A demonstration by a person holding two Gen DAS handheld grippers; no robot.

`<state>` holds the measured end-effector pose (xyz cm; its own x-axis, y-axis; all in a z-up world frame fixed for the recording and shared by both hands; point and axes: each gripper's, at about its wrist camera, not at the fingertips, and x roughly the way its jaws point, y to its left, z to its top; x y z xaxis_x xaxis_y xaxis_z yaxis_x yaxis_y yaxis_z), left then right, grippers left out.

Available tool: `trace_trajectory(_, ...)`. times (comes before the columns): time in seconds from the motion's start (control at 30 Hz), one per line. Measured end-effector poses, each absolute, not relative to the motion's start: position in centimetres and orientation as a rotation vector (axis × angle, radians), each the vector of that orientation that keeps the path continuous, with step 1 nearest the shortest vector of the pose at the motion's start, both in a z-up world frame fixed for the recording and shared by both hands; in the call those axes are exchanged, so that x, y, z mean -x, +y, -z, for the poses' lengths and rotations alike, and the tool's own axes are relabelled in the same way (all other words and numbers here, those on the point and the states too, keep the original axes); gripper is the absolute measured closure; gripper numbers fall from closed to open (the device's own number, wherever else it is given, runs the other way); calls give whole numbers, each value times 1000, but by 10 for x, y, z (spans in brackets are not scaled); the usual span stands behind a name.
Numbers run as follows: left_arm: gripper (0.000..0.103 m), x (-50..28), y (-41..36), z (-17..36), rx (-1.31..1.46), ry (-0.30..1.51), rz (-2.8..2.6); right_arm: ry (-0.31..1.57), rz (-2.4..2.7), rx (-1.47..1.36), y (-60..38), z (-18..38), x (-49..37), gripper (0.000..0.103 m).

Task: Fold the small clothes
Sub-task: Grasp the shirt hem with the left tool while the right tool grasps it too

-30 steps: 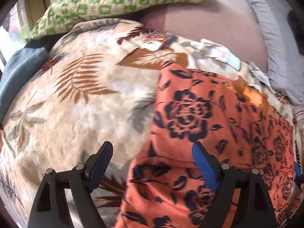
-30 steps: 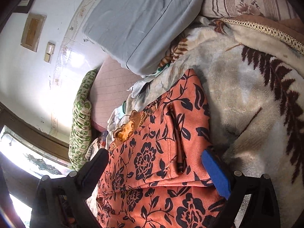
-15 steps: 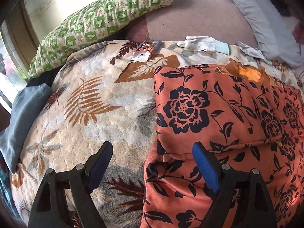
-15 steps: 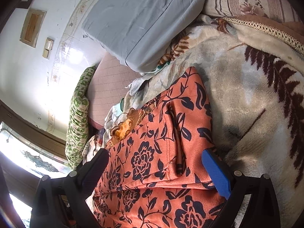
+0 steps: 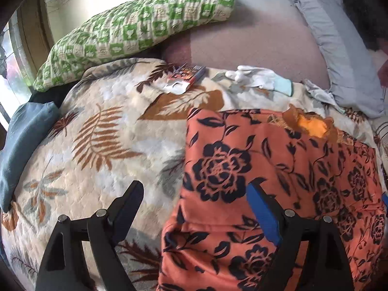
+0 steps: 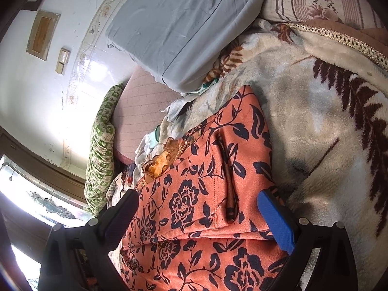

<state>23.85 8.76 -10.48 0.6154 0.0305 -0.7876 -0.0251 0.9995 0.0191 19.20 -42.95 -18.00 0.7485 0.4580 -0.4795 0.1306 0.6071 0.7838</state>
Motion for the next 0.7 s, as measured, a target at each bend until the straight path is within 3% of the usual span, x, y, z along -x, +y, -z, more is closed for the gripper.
trace_trajectory(0.1,15,-265,68,112,-113,906,-75,726,-207,-912,-429,181,-193,3)
trace_trajectory(0.23,15,-290,86,161,-149,1062,-220,728,-206,-911,-428,181,-194,3)
trace_trajectory(0.43,15,-270,92,132,-94,920,-183,728,-210,-918,-430,181,-195,3)
trace_trajectory(0.53,12,-285,100,163,-162,1050,-266,731,-208,-901,-427,181,-196,3)
trace_trajectory(0.7,13,-254,115,120,2,977,-221,732,-203,-887,-424,179,-198,3)
